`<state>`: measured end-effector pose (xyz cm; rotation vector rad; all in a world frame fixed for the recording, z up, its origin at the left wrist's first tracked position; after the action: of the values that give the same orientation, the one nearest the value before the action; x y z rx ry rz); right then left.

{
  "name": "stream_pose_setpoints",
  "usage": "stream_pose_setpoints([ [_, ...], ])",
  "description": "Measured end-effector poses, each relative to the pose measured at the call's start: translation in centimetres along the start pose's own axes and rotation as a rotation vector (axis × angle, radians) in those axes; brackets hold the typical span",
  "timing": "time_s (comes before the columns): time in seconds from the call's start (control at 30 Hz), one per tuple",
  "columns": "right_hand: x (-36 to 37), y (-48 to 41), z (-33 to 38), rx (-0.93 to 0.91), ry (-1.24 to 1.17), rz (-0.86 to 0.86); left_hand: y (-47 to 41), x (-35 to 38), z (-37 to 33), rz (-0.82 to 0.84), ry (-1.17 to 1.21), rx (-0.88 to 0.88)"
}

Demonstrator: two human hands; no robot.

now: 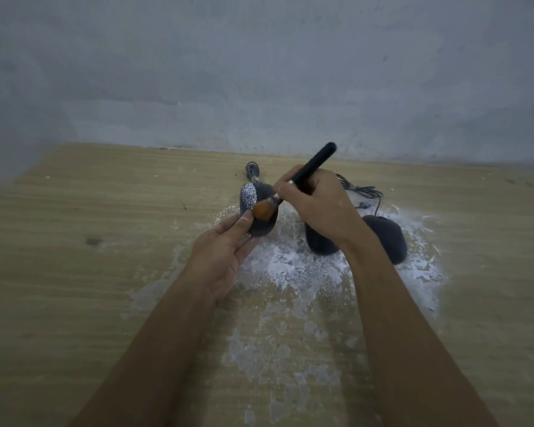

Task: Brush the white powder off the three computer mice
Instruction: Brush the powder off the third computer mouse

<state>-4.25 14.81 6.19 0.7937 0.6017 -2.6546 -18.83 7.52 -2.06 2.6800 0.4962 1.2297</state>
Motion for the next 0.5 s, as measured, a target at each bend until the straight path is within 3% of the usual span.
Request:
stream_pose_setpoints([
  [0.07, -0.5, -0.1, -0.3, 0.027, -0.011, -0.045, -0.1, 0.0, 0.0, -0.005, 0.003, -0.001],
  [0.17, 0.4, 0.3, -0.7, 0.049, 0.058, 0.178, -0.2, -0.1, 0.0, -0.004, 0.0, -0.005],
  [0.2, 0.4, 0.3, -0.9, 0.062, 0.051, 0.181, -0.2, -0.1, 0.0, -0.001, -0.01, -0.01],
  [0.37, -2.2, -0.4, -2.0, 0.142, 0.027, -0.371, -0.3, -0.3, 0.2, 0.021, -0.033, -0.031],
  [0.43, -2.4, -0.5, -2.8, 0.179, -0.086, -0.372, -0.3, -0.3, 0.2, 0.038, -0.023, -0.041],
  [0.5, -1.5, -0.6, -2.8, 0.169, -0.196, -0.202, -0.3, -0.2, 0.3, 0.05, -0.012, -0.053],
])
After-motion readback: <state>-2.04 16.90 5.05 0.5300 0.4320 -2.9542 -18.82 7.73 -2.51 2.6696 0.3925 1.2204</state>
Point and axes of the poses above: each hand's wrist, its own y-axis away from the middle knuckle, its own x-axis out of the palm, z = x × y, the point moved 6 cm from there along -y, towards the middle knuckle, and after that the axes turned 13 degrees about y, right-handed, at the moved point
